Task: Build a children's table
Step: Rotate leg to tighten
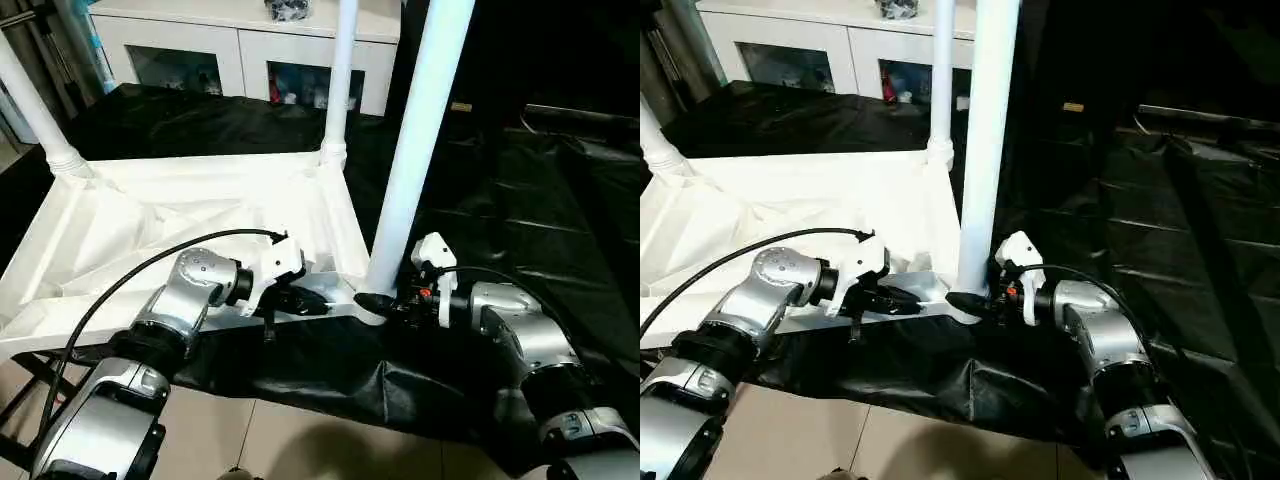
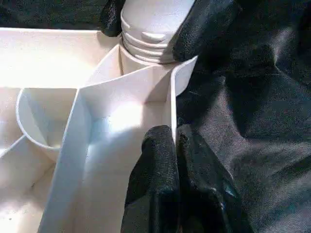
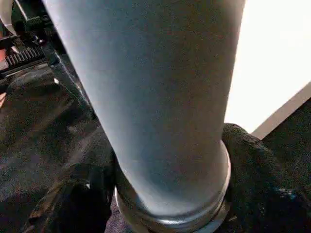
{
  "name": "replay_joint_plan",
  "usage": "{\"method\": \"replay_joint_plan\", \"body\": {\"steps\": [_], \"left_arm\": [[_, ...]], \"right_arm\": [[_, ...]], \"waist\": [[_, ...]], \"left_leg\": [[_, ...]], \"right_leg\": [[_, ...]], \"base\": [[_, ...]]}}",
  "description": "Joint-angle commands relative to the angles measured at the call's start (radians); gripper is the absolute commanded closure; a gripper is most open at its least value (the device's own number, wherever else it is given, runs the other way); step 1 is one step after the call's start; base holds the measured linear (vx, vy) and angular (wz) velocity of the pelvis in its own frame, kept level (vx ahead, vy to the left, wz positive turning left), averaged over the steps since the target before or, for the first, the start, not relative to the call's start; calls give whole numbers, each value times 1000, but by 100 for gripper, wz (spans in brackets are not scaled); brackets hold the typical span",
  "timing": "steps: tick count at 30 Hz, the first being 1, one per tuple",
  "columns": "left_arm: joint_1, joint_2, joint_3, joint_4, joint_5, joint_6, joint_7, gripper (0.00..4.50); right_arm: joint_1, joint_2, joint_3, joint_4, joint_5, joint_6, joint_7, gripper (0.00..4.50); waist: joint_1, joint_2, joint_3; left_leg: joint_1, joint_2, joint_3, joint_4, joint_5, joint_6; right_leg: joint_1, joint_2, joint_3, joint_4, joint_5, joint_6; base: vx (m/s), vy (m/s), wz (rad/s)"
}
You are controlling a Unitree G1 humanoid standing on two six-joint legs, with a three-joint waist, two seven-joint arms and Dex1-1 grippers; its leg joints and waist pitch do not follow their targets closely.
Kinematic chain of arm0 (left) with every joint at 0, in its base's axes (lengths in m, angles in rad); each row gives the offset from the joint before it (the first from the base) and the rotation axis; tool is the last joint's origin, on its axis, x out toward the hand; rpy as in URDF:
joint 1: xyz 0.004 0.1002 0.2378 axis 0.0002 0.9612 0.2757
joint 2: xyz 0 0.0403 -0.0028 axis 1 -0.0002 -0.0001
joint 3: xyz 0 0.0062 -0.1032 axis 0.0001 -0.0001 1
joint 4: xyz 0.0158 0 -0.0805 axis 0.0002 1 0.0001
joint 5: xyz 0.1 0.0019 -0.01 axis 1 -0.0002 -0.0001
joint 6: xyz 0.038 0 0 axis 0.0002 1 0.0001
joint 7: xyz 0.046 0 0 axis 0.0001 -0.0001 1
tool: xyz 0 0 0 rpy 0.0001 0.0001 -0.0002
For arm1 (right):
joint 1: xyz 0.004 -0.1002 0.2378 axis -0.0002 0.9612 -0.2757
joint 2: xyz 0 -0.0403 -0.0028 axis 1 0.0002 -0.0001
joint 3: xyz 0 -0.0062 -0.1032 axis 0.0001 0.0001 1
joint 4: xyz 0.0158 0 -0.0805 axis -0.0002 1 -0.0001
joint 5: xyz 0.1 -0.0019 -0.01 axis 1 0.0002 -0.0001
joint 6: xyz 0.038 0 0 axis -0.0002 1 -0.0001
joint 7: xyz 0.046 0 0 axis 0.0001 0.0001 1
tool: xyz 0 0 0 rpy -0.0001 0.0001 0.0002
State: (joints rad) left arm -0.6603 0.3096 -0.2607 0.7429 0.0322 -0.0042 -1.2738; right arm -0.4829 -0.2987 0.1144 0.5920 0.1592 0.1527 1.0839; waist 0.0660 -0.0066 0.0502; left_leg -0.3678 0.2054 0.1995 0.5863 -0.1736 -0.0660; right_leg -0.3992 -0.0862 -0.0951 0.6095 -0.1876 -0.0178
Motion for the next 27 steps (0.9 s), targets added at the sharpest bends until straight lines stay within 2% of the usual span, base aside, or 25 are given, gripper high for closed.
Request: {"method": "replay_joint_plan", "body": {"steps": [1,4,7,8,10,11,12,13,16,18,20,23,27], "left_arm": [[-2,-33,-21,-18,-4,2,9,450],[-20,-57,-2,7,3,7,83,450],[-47,-91,15,36,12,26,172,450],[-61,-110,16,52,21,32,213,450],[-83,-139,18,76,33,43,272,450],[-97,-160,20,93,39,51,313,450],[-97,-160,20,93,39,51,313,450],[-105,-172,22,101,41,56,335,450],[-124,-205,20,127,53,61,394,450],[-126,-216,20,131,57,57,401,450],[-125,-221,15,131,61,49,399,450],[-123,-218,8,134,61,40,388,450],[-108,-191,-6,119,55,12,316,450]], "right_arm": [[22,20,38,7,-10,28,1,174],[14,44,25,30,-24,35,-70,175],[-14,90,3,103,-70,22,-250,176],[-37,120,-21,157,-81,15,-358,176],[-70,160,-52,226,-84,6,-488,177],[-90,183,-70,260,-80,5,-554,177],[-90,183,-70,260,-80,5,-554,177],[-99,197,-77,271,-75,1,-574,177],[-127,240,-89,306,-72,-20,-632,177],[-137,256,-89,320,-74,-37,-629,107],[-148,266,-94,335,-68,-45,-618,107],[-166,267,-97,359,-62,-60,-600,67],[-151,229,-65,322,-59,-63,-470,34]], "waist": [[1,-5,-59],[0,-6,-57],[-9,-7,-54],[-13,-8,-51],[-18,-6,-49],[-23,-8,-50],[-25,-8,-49],[-26,-7,-50],[-29,-7,-53],[-28,-7,-54],[-27,-7,-56],[-27,-6,-57],[-26,-6,-57]], "left_leg": [[11,37,-16,-68,-233,48],[12,37,-17,-69,-242,41],[17,33,-22,-71,-280,15],[19,31,-22,-70,-297,8],[21,31,-26,-71,-316,-2],[19,29,-29,-72,-327,-7],[21,29,-28,-72,-333,-5],[23,29,-27,-71,-338,2],[19,29,-27,-72,-324,10],[16,30,-24,-71,-306,19],[14,31,-23,-71,-297,25],[13,31,-22,-70,-283,32],[11,31,-22,-71,-283,40]], "right_leg": [[45,-68,57,-83,-258,-209],[44,-69,58,-86,-286,-201],[38,-72,56,-96,-392,-175],[35,-73,55,-103,-441,-160],[32,-74,53,-108,-487,-146],[33,-75,50,-113,-519,-125],[31,-74,51,-116,-522,-123],[30,-73,51,-118,-515,-123],[31,-71,53,-112,-473,-133],[34,-70,55,-108,-409,-153],[36,-71,55,-102,-375,-168],[39,-71,56,-98,-338,-185],[42,-70,56,-96,-327,-188]], "base": [[0,0,0],[0,0,0],[0,0,0],[0,0,0],[0,0,0],[0,0,0],[0,0,0],[0,0,0],[0,0,0],[0,0,0],[0,0,0],[0,0,0],[0,0,0]]}}
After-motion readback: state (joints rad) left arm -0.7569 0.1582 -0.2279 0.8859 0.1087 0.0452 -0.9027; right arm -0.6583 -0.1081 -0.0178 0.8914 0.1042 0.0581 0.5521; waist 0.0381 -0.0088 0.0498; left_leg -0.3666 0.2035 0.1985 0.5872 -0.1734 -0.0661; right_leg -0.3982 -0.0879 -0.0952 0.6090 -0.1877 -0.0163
